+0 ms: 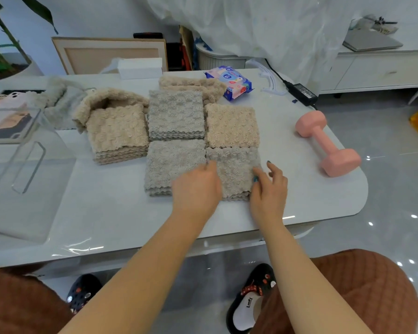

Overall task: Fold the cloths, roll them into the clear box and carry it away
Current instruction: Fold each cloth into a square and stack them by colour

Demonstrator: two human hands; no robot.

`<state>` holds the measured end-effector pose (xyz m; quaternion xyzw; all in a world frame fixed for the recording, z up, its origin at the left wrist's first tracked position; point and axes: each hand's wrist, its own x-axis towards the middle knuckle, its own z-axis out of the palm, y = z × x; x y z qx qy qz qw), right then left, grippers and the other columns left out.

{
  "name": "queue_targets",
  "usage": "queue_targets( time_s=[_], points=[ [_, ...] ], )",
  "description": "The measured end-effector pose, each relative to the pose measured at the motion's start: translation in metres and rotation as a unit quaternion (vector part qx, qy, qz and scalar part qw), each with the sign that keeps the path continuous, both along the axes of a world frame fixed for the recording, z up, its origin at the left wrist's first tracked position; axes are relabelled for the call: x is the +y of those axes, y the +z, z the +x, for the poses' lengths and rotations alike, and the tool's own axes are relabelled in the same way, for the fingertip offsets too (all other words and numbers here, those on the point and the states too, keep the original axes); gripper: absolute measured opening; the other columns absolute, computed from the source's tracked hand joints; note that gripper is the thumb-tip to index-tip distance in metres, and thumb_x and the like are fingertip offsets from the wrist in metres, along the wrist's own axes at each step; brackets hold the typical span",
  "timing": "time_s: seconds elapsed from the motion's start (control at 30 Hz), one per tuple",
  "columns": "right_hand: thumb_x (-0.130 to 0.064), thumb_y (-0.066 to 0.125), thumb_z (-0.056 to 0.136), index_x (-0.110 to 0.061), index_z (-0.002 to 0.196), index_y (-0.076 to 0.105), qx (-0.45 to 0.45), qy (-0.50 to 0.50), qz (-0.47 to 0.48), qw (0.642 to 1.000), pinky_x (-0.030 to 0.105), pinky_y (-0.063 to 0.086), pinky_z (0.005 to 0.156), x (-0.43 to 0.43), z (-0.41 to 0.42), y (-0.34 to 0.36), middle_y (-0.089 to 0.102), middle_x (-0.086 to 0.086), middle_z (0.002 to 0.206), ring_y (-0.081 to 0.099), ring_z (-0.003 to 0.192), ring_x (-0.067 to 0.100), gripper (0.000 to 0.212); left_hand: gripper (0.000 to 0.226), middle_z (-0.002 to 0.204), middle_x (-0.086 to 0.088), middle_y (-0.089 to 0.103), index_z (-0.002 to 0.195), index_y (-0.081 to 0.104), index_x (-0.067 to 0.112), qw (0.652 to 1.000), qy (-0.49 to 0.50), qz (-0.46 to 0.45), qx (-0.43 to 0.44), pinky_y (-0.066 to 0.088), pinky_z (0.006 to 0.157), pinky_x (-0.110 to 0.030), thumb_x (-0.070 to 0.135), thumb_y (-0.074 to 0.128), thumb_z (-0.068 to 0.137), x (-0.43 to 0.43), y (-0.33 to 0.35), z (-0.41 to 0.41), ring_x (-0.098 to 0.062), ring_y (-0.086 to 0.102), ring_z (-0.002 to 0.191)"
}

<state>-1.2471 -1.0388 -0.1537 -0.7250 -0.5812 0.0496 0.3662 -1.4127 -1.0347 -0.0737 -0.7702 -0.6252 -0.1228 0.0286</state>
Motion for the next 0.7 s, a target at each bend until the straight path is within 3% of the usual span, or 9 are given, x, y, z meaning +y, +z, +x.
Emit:
queue_targets(
  time_s=[0.07, 0.13, 0.17, 0.27, 0.37, 0.43, 0.53, 0.6, 0.7],
  points=[
    [-0.041, 0.033, 0.089, -0.031, 0.133, 0.05, -0.081, 0.042, -0.093, 0.992, 0.044, 0.03, 0.096, -0.007, -0.008, -0.002, 0.031, 0.008, 0.15, 0.034, 0.127, 0.03, 0.049, 0.029, 0.11, -0.013, 0.058, 0.115, 0.059, 0.015, 0.996, 0.056, 0.057, -0.034, 0.044, 0.072, -0.042, 0.029, 0.047, 0.093, 0.014, -0.018, -0.031, -0.033, 0.056, 0.097],
    [-0.051, 0.03, 0.088, -0.037, 0.139, 0.04, -0.16, 0.071, -0.161, 0.971, 0.046, 0.027, 0.096, -0.01, -0.015, -0.009, 0.026, 0.007, 0.153, 0.034, 0.129, 0.031, 0.054, 0.046, 0.145, -0.016, 0.033, 0.139, 0.04, 0.027, 0.987, 0.136, -0.063, -0.058, 0.033, 0.098, -0.055, 0.045, 0.039, 0.096, 0.024, -0.039, -0.057, -0.039, 0.035, 0.128],
    [-0.05, 0.029, 0.088, -0.036, 0.139, 0.041, -0.187, 0.068, -0.169, 0.965, 0.047, 0.028, 0.094, -0.009, -0.015, -0.01, 0.029, 0.008, 0.153, 0.038, 0.126, 0.033, 0.054, 0.053, 0.151, -0.016, 0.021, 0.145, 0.029, 0.031, 0.979, 0.151, -0.119, -0.075, 0.029, 0.103, -0.055, 0.051, 0.034, 0.096, 0.025, -0.049, -0.064, -0.04, 0.029, 0.132],
    [-0.038, 0.035, 0.094, -0.031, 0.142, 0.038, -0.226, 0.033, -0.187, 0.956, 0.052, 0.025, 0.098, -0.002, -0.007, -0.006, 0.027, 0.009, 0.154, 0.039, 0.125, 0.035, 0.048, 0.058, 0.151, -0.02, 0.015, 0.149, 0.023, 0.029, 0.981, 0.129, -0.105, -0.101, 0.032, 0.1, -0.047, 0.052, 0.031, 0.096, 0.016, -0.064, -0.056, -0.04, 0.032, 0.123],
    [-0.024, 0.041, 0.093, -0.031, 0.144, 0.034, -0.219, 0.016, -0.232, 0.948, 0.052, 0.01, 0.108, 0.005, 0.002, 0.006, 0.016, 0.004, 0.158, 0.017, 0.141, 0.033, 0.052, 0.06, 0.148, -0.021, 0.017, 0.149, 0.023, 0.027, 0.982, 0.126, -0.094, -0.106, 0.034, 0.097, -0.045, 0.052, 0.033, 0.096, 0.011, -0.065, -0.043, -0.038, 0.032, 0.119],
    [-0.027, 0.035, 0.089, -0.024, 0.129, 0.054, -0.2, 0.042, -0.193, 0.96, 0.047, 0.005, 0.11, 0.008, 0.001, 0.017, 0.029, 0.002, 0.154, 0.016, 0.143, 0.028, 0.044, 0.061, 0.145, -0.019, 0.02, 0.147, 0.028, 0.026, 0.98, 0.12, -0.095, -0.13, 0.035, 0.096, -0.046, 0.054, 0.037, 0.094, 0.015, -0.064, -0.045, -0.037, 0.033, 0.118],
    [-0.033, 0.019, 0.082, -0.016, 0.095, 0.068, -0.132, 0.089, -0.057, 0.986, 0.039, 0.018, 0.106, 0.02, -0.013, 0.037, 0.062, -0.001, 0.122, 0.045, 0.128, 0.023, 0.053, 0.061, 0.14, -0.016, 0.022, 0.145, 0.035, 0.024, 0.975, 0.109, -0.093, -0.169, 0.039, 0.095, -0.045, 0.054, 0.045, 0.092, 0.021, -0.065, -0.055, -0.035, 0.032, 0.12],
    [-0.03, 0.023, 0.088, -0.019, 0.103, 0.066, -0.145, 0.125, -0.044, 0.98, 0.04, 0.017, 0.106, 0.036, -0.024, 0.043, 0.064, -0.003, 0.114, 0.049, 0.123, 0.023, 0.047, 0.061, 0.139, -0.015, 0.021, 0.145, 0.034, 0.024, 0.974, 0.108, -0.093, -0.173, 0.04, 0.094, -0.044, 0.053, 0.046, 0.092, 0.022, -0.065, -0.06, -0.034, 0.032, 0.12],
    [-0.037, 0.029, 0.099, -0.033, 0.136, 0.044, -0.194, 0.148, -0.158, 0.957, 0.056, 0.01, 0.109, 0.056, -0.038, 0.029, 0.045, -0.002, 0.139, 0.031, 0.136, 0.022, 0.04, 0.062, 0.143, -0.013, 0.018, 0.146, 0.03, 0.027, 0.973, 0.104, -0.107, -0.177, 0.04, 0.095, -0.043, 0.055, 0.043, 0.092, 0.021, -0.065, -0.063, -0.034, 0.031, 0.123]
  ],
)
